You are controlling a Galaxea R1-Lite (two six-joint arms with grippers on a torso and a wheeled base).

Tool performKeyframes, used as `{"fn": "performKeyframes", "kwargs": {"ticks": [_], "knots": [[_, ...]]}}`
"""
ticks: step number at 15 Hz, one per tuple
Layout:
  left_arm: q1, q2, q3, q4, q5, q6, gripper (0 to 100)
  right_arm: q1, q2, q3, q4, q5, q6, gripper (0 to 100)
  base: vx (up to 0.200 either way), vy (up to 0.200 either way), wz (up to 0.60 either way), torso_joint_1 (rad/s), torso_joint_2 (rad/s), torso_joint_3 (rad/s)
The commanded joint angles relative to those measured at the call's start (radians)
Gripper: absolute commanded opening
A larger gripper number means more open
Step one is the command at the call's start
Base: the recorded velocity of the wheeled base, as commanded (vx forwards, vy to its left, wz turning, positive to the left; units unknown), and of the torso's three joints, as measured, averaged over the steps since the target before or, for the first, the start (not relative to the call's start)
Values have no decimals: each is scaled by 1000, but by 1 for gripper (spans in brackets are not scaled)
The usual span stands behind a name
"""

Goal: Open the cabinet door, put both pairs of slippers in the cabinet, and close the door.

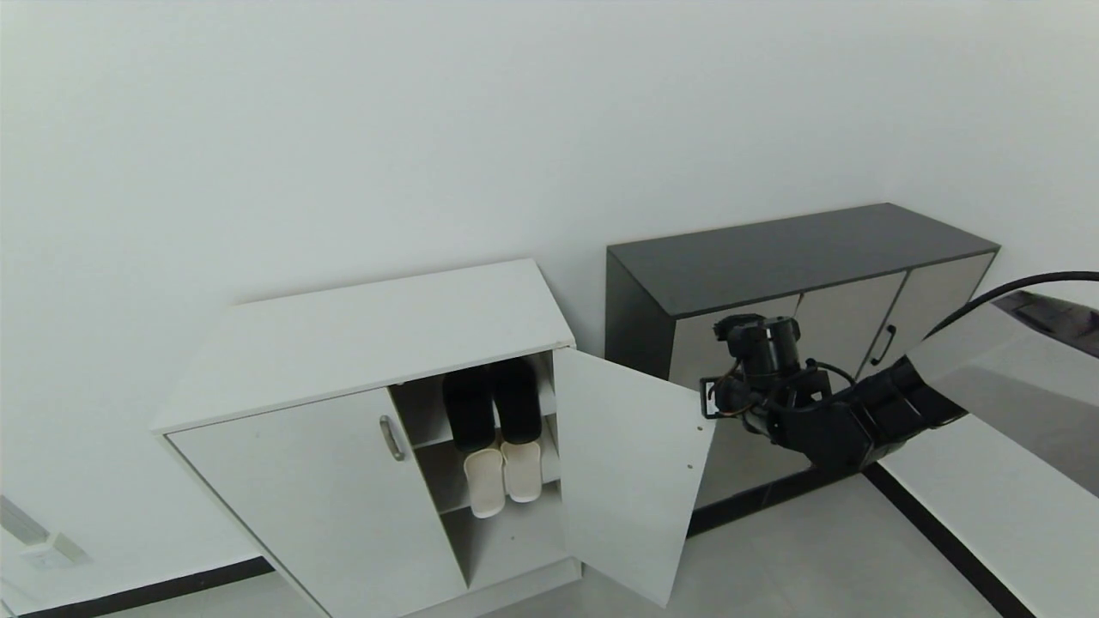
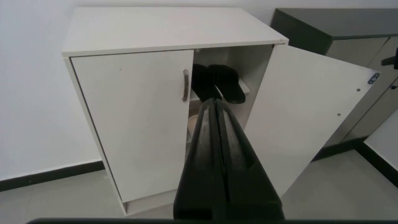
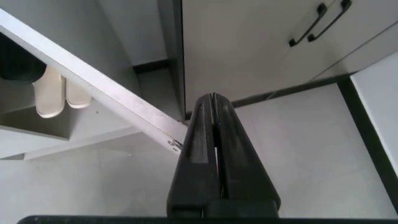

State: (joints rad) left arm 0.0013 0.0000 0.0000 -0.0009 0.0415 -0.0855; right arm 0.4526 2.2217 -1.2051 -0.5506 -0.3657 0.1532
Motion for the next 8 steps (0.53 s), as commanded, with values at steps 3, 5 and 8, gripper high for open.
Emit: {"fn": "performKeyframes", "kwargs": {"ticks": [3,5,8], "knots": [[0,0,0,-1,1,0,0,-9,50,-30,-9,34,19,0,0,0,0,0,0,0],[0,0,0,-1,0,0,0,-8,50,-31,-9,41,20,0,0,0,0,0,0,0],[0,2,0,-1,0,0,0,6,33,-16,-15,41,20,0,0,0,0,0,0,0]]}}
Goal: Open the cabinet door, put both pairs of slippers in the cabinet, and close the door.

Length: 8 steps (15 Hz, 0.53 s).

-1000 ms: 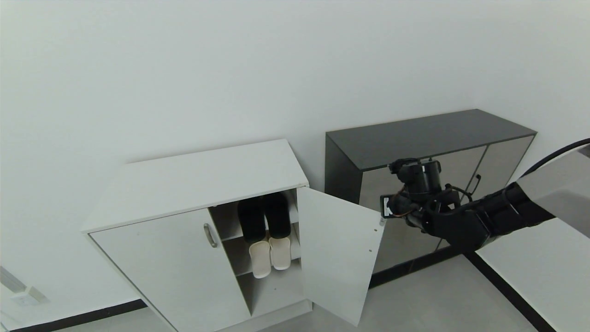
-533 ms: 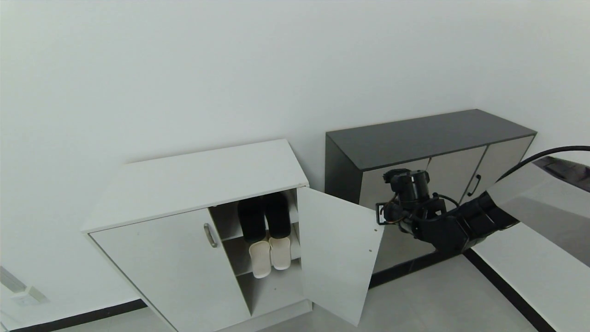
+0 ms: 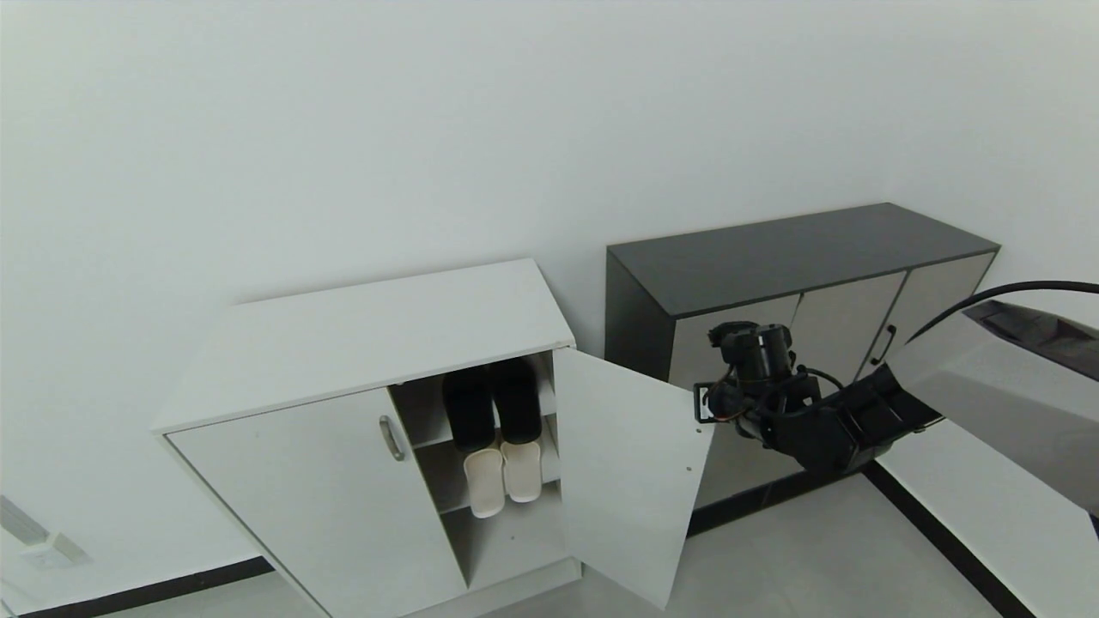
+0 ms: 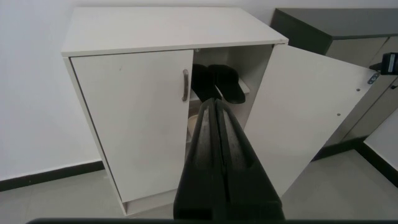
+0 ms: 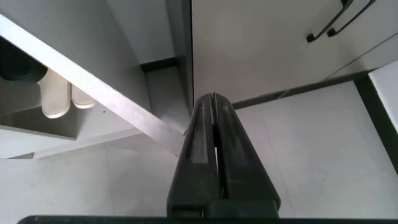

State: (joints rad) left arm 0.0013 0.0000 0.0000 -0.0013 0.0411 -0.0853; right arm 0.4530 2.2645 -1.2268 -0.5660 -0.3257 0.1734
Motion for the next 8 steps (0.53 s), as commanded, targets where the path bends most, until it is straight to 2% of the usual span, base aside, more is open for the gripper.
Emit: {"fn": "performKeyframes", "kwargs": {"ticks": [1,5,8], "knots": [[0,2,0,0,0,-1,0,30,-29,27,-3,1,0,0,0,0,0,0,0,0],[0,2,0,0,0,-1,0,158,-95,116,-6,-6,23,0,0,0,0,0,0,0],[0,0,0,1,0,-1,0,247,-157,181,-68,-9,17,0,0,0,0,0,0,0]]}}
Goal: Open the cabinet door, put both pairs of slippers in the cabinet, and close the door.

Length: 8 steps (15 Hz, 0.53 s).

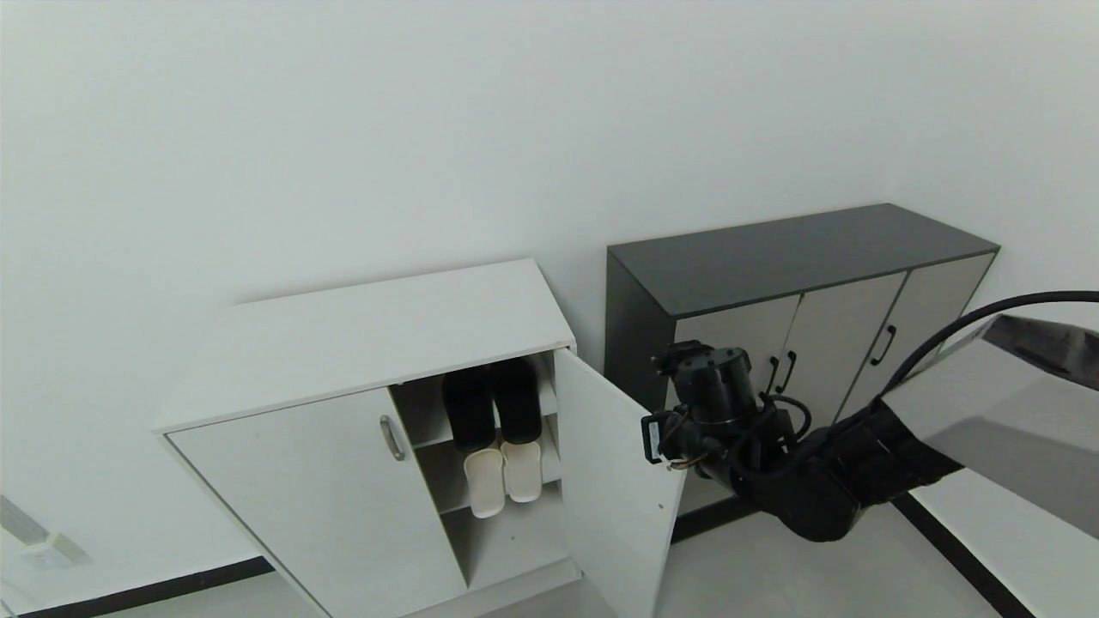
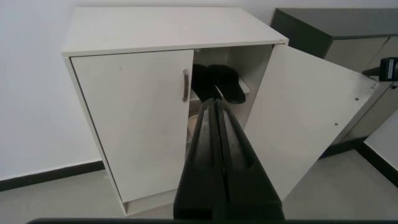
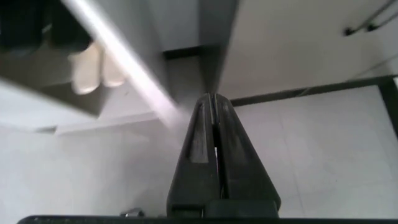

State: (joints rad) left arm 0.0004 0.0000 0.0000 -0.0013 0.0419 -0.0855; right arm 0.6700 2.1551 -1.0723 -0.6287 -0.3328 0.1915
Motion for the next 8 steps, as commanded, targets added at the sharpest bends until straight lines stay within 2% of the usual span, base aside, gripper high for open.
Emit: {"fn": "performKeyframes", "kwargs": {"ticks": [1,5,8], "knots": [[1,0,0,0,1,0,0,53,-77,54,-8,0,-1,0,0,0,0,0,0,0],[1,0,0,0,0,0,0,97,-139,95,-8,-2,-14,0,0,0,0,0,0,0],[1,0,0,0,1,0,0,97,-127,101,-8,1,-20,0,0,0,0,0,0,0]]}}
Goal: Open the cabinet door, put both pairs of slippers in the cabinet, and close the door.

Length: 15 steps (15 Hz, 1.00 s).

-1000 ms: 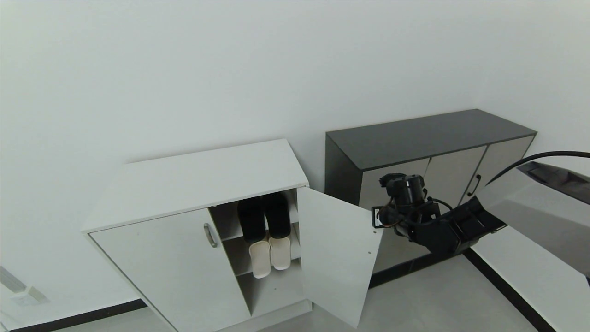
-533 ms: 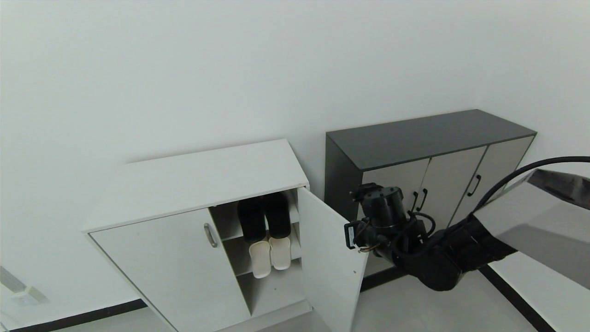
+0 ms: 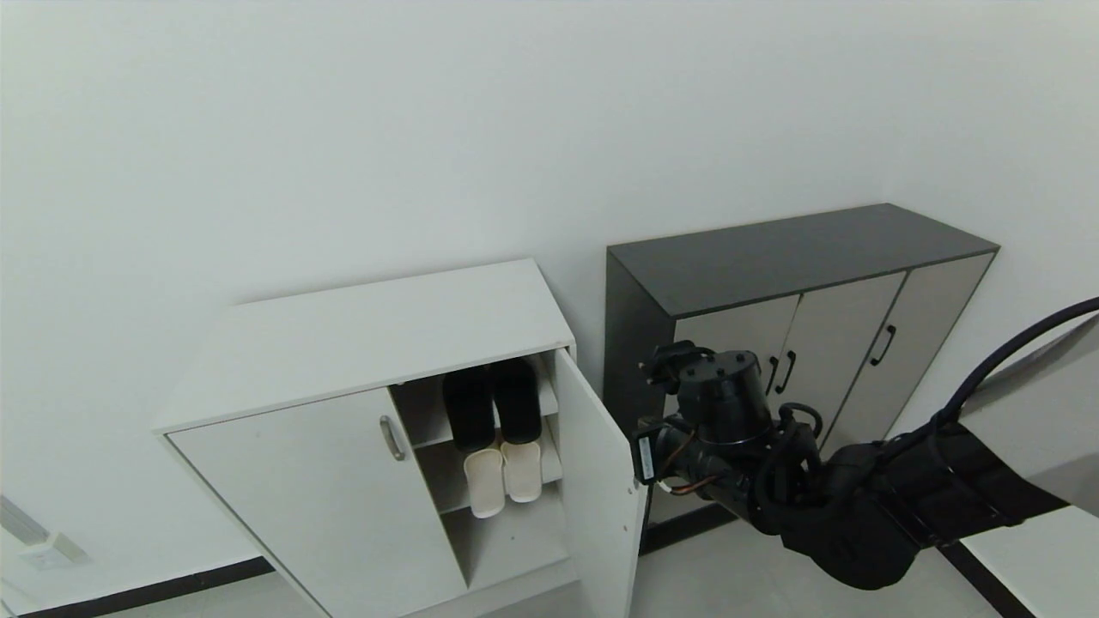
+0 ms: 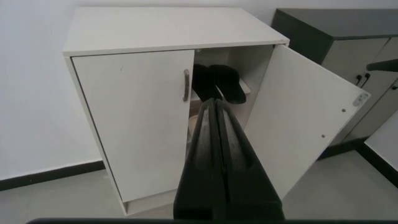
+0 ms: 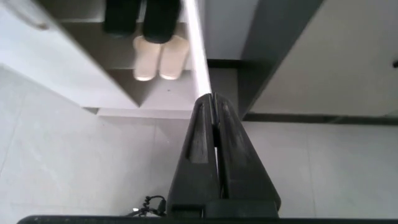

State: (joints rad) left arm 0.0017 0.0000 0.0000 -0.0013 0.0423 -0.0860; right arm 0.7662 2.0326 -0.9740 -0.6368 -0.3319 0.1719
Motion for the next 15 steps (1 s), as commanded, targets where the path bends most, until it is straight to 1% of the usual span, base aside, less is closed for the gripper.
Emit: {"fn": "performKeyframes", "kwargs": {"ticks": [1,4,5,8,11,15], "knots": [[0,0,0,0,1,-1,0,-7,17,1,-1,2,1,0,0,0,0,0,0,0],[0,0,0,0,1,0,0,-39,104,-8,-40,5,-8,0,0,0,0,0,0,0],[0,0,0,0,1,-1,0,-47,140,-14,-72,7,-12,0,0,0,0,0,0,0],[0,2,0,0,1,0,0,-48,212,-32,-110,11,-12,0,0,0,0,0,0,0],[0,0,0,0,1,-1,0,-18,215,-31,-113,31,-3,0,0,0,0,0,0,0],[0,2,0,0,1,-1,0,73,163,15,-202,31,0,0,0,0,0,0,0,0]]}}
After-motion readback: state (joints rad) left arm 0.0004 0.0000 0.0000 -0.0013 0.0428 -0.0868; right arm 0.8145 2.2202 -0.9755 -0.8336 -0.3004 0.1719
